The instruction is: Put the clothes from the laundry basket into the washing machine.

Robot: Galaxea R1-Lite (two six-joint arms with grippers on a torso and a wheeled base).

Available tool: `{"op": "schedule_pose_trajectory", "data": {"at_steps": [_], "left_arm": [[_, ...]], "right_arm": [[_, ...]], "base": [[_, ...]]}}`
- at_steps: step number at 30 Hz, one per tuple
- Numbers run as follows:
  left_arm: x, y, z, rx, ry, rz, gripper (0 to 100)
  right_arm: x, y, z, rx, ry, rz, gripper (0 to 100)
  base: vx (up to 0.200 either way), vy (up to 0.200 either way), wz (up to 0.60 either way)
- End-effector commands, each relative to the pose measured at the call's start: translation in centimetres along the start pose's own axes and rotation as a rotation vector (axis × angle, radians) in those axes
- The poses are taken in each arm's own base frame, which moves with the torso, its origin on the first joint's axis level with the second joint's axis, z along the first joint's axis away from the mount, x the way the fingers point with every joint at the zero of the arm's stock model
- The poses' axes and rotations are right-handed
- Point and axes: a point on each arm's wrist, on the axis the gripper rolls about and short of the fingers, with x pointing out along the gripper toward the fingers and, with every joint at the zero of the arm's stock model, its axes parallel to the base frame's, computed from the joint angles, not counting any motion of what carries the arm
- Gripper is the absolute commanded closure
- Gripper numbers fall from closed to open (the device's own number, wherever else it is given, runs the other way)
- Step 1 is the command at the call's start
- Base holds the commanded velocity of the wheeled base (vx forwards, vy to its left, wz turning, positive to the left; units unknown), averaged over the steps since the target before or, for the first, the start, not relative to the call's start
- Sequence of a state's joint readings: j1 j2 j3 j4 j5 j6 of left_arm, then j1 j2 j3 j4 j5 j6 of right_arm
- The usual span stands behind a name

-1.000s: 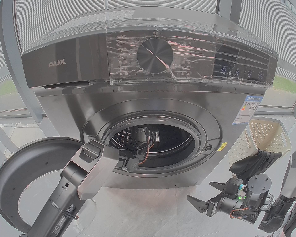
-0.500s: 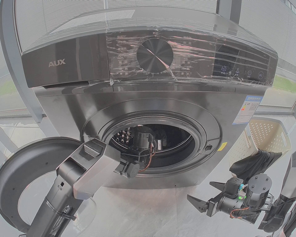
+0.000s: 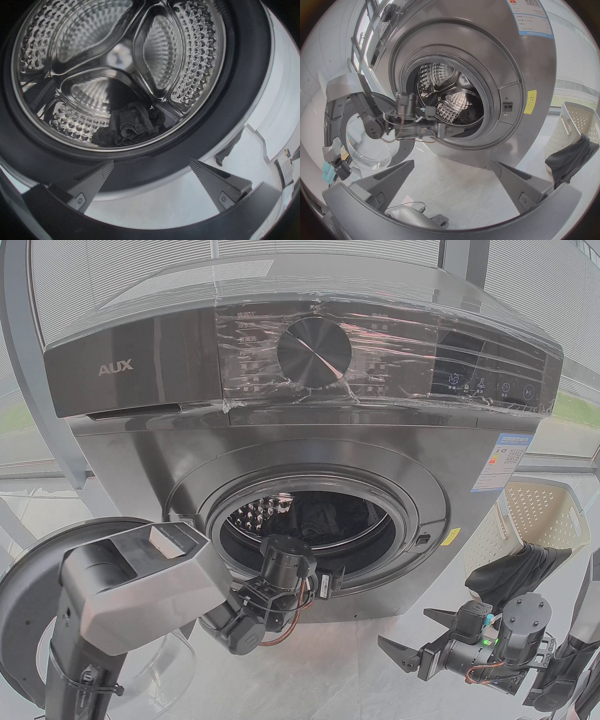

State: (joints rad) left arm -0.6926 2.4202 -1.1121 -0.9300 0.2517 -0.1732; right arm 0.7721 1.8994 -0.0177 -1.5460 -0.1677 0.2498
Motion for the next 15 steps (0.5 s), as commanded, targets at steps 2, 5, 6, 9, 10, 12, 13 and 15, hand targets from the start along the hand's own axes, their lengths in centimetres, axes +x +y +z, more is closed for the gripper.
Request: {"op": "schedule_pose_trajectory", "data": {"at_steps": [2, 5, 6, 9, 10, 12, 13, 15], "left_arm": [[-8.5, -1.6, 3.5, 0.005, -0.066, -0.094, 0], [-11.6, -2.0, 3.7, 0.001, -0.061, -0.135, 0], [-12.6, -2.2, 3.8, -0.006, -0.061, -0.147, 0], [-15.5, -2.3, 4.0, -0.025, -0.059, -0.181, 0], [-15.5, -2.3, 4.0, -0.025, -0.059, -0.181, 0], [-18.7, -1.2, 4.7, -0.031, -0.080, -0.190, 0], [-19.6, -0.7, 4.9, -0.040, -0.093, -0.190, 0], [-21.2, 0.2, 5.3, -0.056, -0.119, -0.186, 0]], "right_arm": [[-0.5, 0.3, 0.0, -0.008, -0.001, 0.012, 0], [-0.6, 0.3, 0.0, -0.011, -0.001, 0.013, 0], [-0.7, 0.3, 0.1, -0.010, -0.008, 0.015, 0], [-1.1, 0.3, 0.7, -0.005, -0.041, 0.019, 0], [-1.1, 0.3, 0.7, -0.005, -0.041, 0.019, 0], [-1.5, 0.2, 1.3, -0.002, -0.072, 0.016, 0], [-1.6, 0.1, 1.4, -0.001, -0.081, 0.013, 0], [-1.9, 0.0, 1.7, -0.006, -0.100, 0.010, 0]], "base": [[0.000, 0.000, 0.00], [0.000, 0.000, 0.00], [0.000, 0.000, 0.00], [0.000, 0.000, 0.00], [0.000, 0.000, 0.00], [0.000, 0.000, 0.00], [0.000, 0.000, 0.00], [0.000, 0.000, 0.00]]}}
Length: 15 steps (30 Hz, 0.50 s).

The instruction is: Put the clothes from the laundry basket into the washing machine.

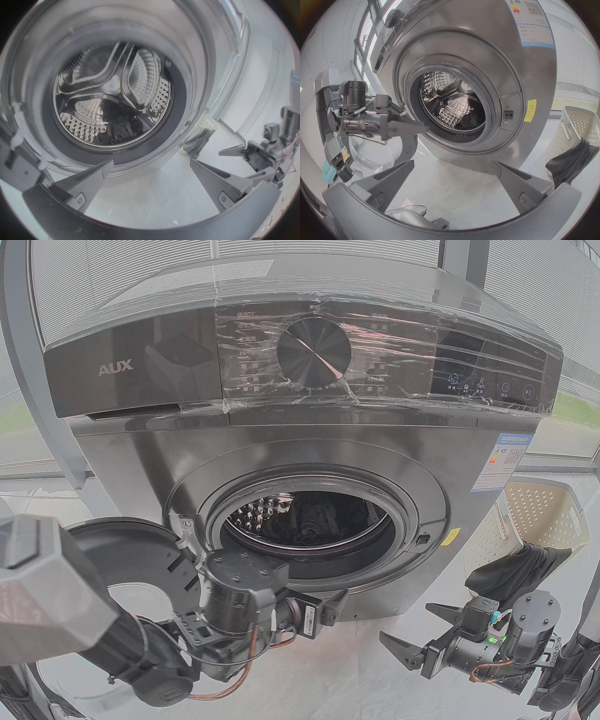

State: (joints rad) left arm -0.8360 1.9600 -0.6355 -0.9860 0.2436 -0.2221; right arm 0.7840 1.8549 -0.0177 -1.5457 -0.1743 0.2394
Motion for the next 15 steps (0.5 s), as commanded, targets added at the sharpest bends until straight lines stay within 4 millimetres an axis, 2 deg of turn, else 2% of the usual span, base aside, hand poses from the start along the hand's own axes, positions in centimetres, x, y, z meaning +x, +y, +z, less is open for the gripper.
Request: {"op": "schedule_pose_trajectory", "data": {"at_steps": [1, 7, 13, 15], "left_arm": [[-7.5, 1.0, 2.4, -0.042, -0.104, -0.035, 0], [-12.2, 3.3, 1.3, -0.071, -0.122, 0.004, 0], [-14.7, 5.0, 1.6, -0.089, -0.186, 0.070, 0], [-15.1, 5.2, 1.3, -0.079, -0.179, 0.082, 0]], "right_arm": [[-1.3, -0.4, 1.2, -0.002, -0.066, -0.007, 0], [-2.3, -0.8, 2.5, 0.017, -0.142, -0.053, 0], [-3.8, -1.7, 4.0, 0.024, -0.234, -0.096, 0], [-3.9, -2.1, 4.0, 0.010, -0.223, -0.123, 0]], "base": [[0.000, 0.000, 0.00], [0.000, 0.000, 0.00], [0.000, 0.000, 0.00], [-0.200, 0.000, 0.00]]}}
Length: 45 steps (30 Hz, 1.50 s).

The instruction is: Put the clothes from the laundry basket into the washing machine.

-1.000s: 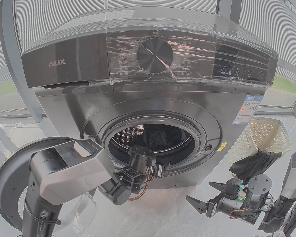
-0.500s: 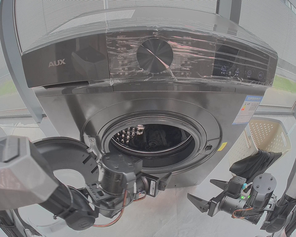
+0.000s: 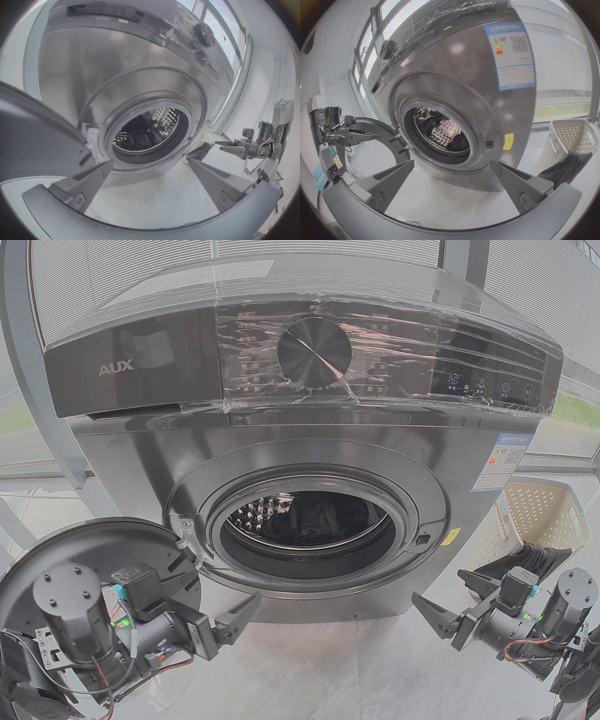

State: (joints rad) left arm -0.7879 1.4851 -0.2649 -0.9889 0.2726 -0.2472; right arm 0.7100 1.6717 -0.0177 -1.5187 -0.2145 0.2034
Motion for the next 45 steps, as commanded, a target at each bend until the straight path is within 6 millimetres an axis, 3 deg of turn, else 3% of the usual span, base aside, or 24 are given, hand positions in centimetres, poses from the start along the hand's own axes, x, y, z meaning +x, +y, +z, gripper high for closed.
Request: {"op": "schedule_pose_trajectory", "data": {"at_steps": [1, 6, 13, 18, 27, 34, 37, 41, 45], "left_arm": [[-2.9, 1.5, 0.2, -0.003, -0.056, 0.036, 0], [-3.8, 2.1, -1.0, 0.020, -0.030, 0.083, 0], [-5.7, 2.8, -1.0, 0.049, -0.072, 0.092, 0], [-8.2, 3.8, -1.7, 0.103, -0.113, 0.127, 0], [-12.8, 5.7, -2.7, 0.020, -0.148, 0.223, 0], [-15.8, 6.7, -5.0, -0.008, -0.125, 0.293, 0], [-16.7, 7.0, -5.6, -0.037, -0.144, 0.330, 0], [-17.4, 7.2, -6.5, -0.033, -0.132, 0.411, 0], [-18.4, 7.3, -7.6, -0.022, -0.153, 0.469, 0]], "right_arm": [[-1.5, -1.2, 1.2, -0.015, -0.050, -0.060, 0], [-3.7, -2.0, 1.9, -0.046, -0.031, -0.106, 0], [-7.1, -3.1, 1.8, -0.045, 0.020, -0.190, 0], [-9.1, -4.2, 2.1, -0.023, -0.019, -0.312, 0], [-13.2, -5.0, 2.3, 0.004, -0.154, -0.441, 0], [-17.1, -4.7, 0.4, -0.074, -0.195, -0.487, 0], [-18.8, -4.2, -1.7, -0.097, -0.185, -0.453, 0], [-20.2, -3.6, -3.8, -0.127, -0.175, -0.451, 0], [-20.5, -3.3, -4.7, -0.128, -0.177, -0.443, 0]], "base": [[-0.200, 0.000, 0.00], [-0.200, 0.000, 0.00], [-0.200, 0.000, 0.00], [-0.120, 0.000, 0.00], [0.000, 0.000, 0.00], [0.000, 0.000, 0.00], [0.000, 0.000, 0.00], [0.000, 0.000, 0.00], [0.000, 0.000, 0.00]]}}
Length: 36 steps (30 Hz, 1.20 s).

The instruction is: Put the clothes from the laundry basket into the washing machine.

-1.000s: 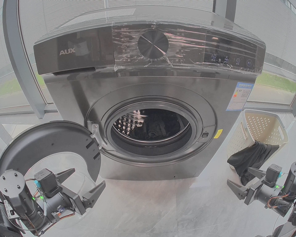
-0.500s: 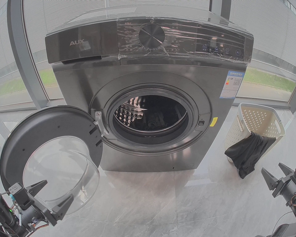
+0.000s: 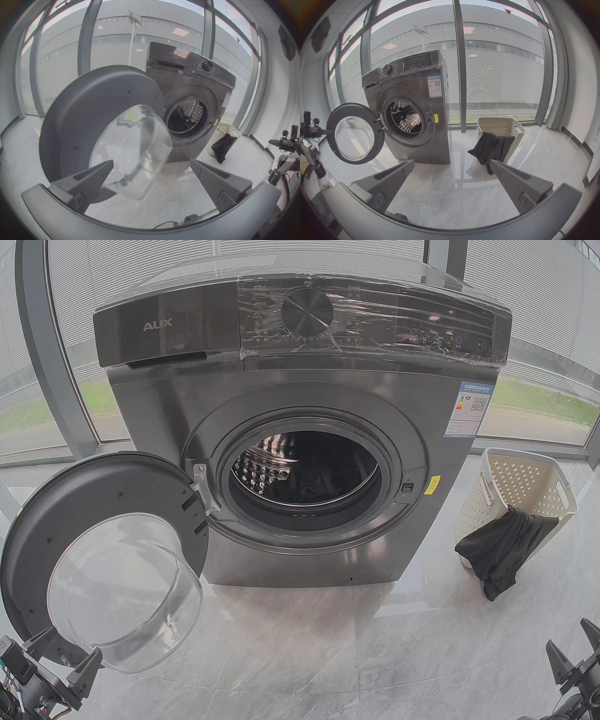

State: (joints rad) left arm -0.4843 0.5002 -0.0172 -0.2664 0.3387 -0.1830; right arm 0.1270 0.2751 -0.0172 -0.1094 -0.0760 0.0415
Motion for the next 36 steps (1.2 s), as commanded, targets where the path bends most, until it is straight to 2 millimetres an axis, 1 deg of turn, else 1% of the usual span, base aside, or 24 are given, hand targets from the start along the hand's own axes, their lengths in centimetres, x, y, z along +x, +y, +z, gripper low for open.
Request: {"op": "schedule_pose_trajectory", "data": {"at_steps": [1, 2, 5, 7, 12, 14, 15, 16, 17, 23, 27, 29, 36], "left_arm": [[-2.1, 1.1, -2.0, -0.026, -0.078, 0.115, 0], [-2.5, 1.2, -2.3, -0.032, -0.094, 0.130, 0], [-2.8, 1.2, -2.5, -0.040, -0.126, 0.144, 0], [-3.5, 1.1, -2.9, -0.019, -0.188, 0.173, 0], [-3.7, 1.0, -3.1, 0.015, -0.205, 0.253, 0], [-3.9, 0.8, -3.2, 0.059, -0.223, 0.318, 0], [-4.1, 0.5, -3.3, 0.159, -0.244, 0.266, 0], [-4.1, 0.5, -3.3, 0.159, -0.244, 0.266, 0], [-4.2, 0.3, -3.4, 0.167, -0.244, 0.205, 0], [-4.6, 0.1, -3.5, 0.130, -0.210, 0.104, 0], [-4.6, 0.1, -3.5, 0.122, -0.210, 0.112, 0], [-4.3, 0.3, -4.0, 0.126, -0.194, 0.136, 0], [-4.2, 0.2, -4.1, 0.126, -0.199, 0.108, 0]], "right_arm": [[-2.3, 0.2, -1.9, -0.015, -0.150, -0.012, 0], [-2.1, 0.2, -2.2, -0.022, -0.133, -0.019, 0], [-2.1, 0.2, -2.2, -0.020, -0.136, -0.022, 0], [-2.1, 0.2, -2.2, -0.019, -0.136, -0.026, 0], [-2.1, 0.2, -2.2, -0.020, -0.136, -0.028, 0], [-2.1, 0.2, -2.2, -0.020, -0.138, -0.028, 0], [-2.1, 0.2, -2.2, -0.020, -0.138, -0.028, 0], [-2.1, 0.2, -2.2, -0.020, -0.138, -0.028, 0], [-2.1, 0.2, -2.2, -0.023, -0.141, -0.028, 0], [-2.1, 0.2, -2.2, -0.023, -0.142, -0.026, 0], [-2.1, 0.2, -2.2, -0.019, -0.142, -0.026, 0], [-2.1, 0.2, -2.2, -0.019, -0.141, -0.026, 0], [-2.1, 0.2, -2.2, -0.022, -0.141, -0.025, 0]], "base": [[0.000, 0.000, 0.00], [0.000, 0.000, 0.00], [0.000, 0.000, 0.00], [0.000, 0.000, 0.00], [0.000, -0.200, 0.00], [0.000, -0.100, 0.00], [0.000, 0.000, 0.00], [0.000, 0.000, 0.00], [0.000, 0.000, 0.00], [0.000, 0.000, 0.00], [0.000, 0.000, 0.00], [0.000, 0.000, 0.00], [0.000, 0.000, 0.00]]}}
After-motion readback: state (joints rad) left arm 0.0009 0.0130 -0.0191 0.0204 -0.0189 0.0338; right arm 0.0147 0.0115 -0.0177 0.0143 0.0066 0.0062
